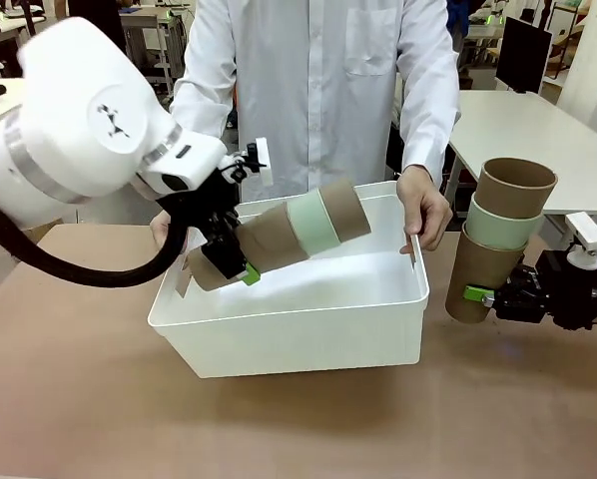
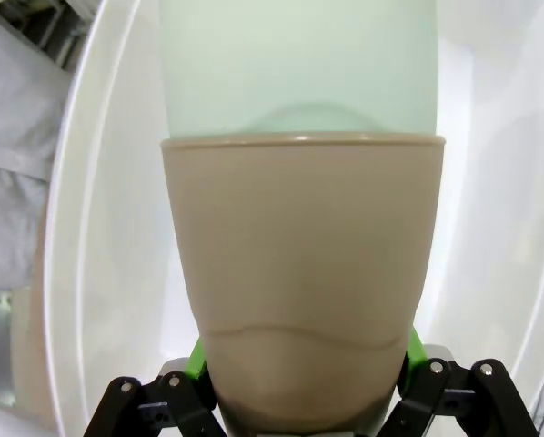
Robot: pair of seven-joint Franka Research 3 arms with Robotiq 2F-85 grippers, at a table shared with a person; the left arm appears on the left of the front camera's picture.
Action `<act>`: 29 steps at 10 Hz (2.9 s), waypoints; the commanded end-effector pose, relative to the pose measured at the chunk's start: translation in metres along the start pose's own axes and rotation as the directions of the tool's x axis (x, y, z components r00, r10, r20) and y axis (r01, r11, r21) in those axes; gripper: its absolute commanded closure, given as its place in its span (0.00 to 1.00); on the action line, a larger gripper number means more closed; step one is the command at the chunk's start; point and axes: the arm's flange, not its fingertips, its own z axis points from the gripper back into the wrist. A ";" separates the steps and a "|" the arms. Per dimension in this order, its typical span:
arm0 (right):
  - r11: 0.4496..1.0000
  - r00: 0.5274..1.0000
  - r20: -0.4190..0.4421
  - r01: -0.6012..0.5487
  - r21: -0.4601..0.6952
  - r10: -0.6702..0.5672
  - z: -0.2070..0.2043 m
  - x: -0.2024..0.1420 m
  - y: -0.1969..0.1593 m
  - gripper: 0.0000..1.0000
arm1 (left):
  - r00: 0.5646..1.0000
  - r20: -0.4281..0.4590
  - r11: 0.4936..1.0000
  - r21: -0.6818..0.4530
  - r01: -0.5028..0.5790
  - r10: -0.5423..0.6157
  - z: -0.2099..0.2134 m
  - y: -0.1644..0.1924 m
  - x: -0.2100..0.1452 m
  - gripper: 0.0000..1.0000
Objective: Stack the cups and store them in the basket.
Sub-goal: Place the stack of Reusable plastic cups into the Pantry Basket.
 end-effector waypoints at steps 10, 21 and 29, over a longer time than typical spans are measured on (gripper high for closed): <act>1.000 1.000 0.003 -0.003 -0.005 0.003 -0.002 0.006 -0.001 0.16 | 0.986 -0.168 0.997 -0.077 -0.009 -0.004 -0.086 -0.002 0.007 0.16; 1.000 1.000 0.003 -0.003 -0.005 0.003 -0.002 0.006 -0.001 0.16 | 0.978 0.207 0.964 -0.264 0.029 0.028 0.163 0.026 -0.023 0.00; 1.000 1.000 0.003 -0.003 -0.005 0.003 -0.002 0.006 -0.001 0.16 | 0.788 0.615 0.987 -0.109 0.118 -0.026 0.315 0.034 -0.240 0.00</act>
